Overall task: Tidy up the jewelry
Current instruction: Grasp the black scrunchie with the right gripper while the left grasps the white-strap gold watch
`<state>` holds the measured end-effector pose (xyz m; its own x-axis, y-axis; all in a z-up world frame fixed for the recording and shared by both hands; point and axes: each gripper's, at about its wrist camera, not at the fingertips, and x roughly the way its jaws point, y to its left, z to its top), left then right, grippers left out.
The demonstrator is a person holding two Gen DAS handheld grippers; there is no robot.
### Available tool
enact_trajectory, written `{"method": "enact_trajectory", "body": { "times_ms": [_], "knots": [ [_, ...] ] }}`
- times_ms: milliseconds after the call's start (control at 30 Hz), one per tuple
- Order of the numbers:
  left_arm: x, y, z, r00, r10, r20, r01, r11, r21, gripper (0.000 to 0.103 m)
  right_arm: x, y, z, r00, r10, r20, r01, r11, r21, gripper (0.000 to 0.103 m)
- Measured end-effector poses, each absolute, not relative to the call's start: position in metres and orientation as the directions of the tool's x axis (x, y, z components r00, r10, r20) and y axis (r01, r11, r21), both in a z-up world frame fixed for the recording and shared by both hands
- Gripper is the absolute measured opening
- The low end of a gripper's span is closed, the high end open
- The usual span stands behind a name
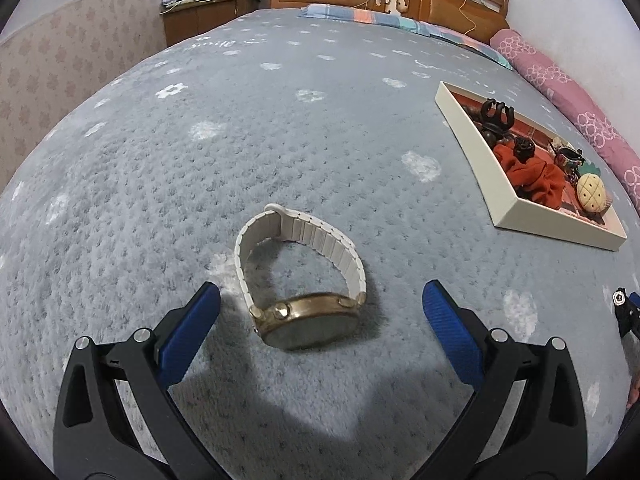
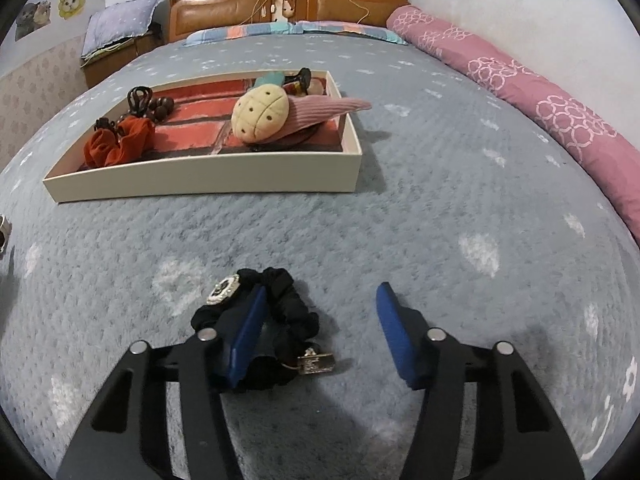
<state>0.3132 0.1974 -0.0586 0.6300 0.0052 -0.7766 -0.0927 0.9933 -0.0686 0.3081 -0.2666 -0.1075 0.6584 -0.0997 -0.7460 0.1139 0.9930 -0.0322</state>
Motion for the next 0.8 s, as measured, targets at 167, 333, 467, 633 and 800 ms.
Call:
{"method": "enact_trajectory", "body": {
  "times_ms": [167, 333, 467, 633, 800],
  "knots": [
    [0.318, 0.2, -0.059, 0.632, -0.001, -0.775, -0.09, 0.993, -0.075, 0.098, 0.309, -0.264, -0.109, 0.659, -0.096, -0.746, 0.102, 0.994, -0.038, 0.046],
    [0.325, 0.202, -0.063, 0.616, 0.017, -0.787, -0.103, 0.993, -0.059, 0.095, 0.308, -0.261, -0.109, 0.659, -0.095, -0.746, 0.092, 0.995, -0.045, 0.041],
    [0.326, 0.204, -0.064, 0.615, 0.007, -0.788, -0.105, 0.992, -0.073, 0.089, 0.309, -0.259, -0.109, 0.659, -0.089, -0.747, 0.08, 0.996, -0.049, 0.035],
    [0.325, 0.207, -0.064, 0.613, 0.018, -0.79, -0.122, 0.99, -0.072, 0.079, 0.308, -0.257, -0.108, 0.661, -0.089, -0.746, 0.073, 0.996, -0.054, 0.031],
    [0.319, 0.211, -0.063, 0.612, 0.038, -0.79, -0.157, 0.985, -0.075, 0.063, 0.308, -0.256, -0.108, 0.661, -0.089, -0.745, 0.073, 0.996, -0.054, 0.031]
  ]
}}
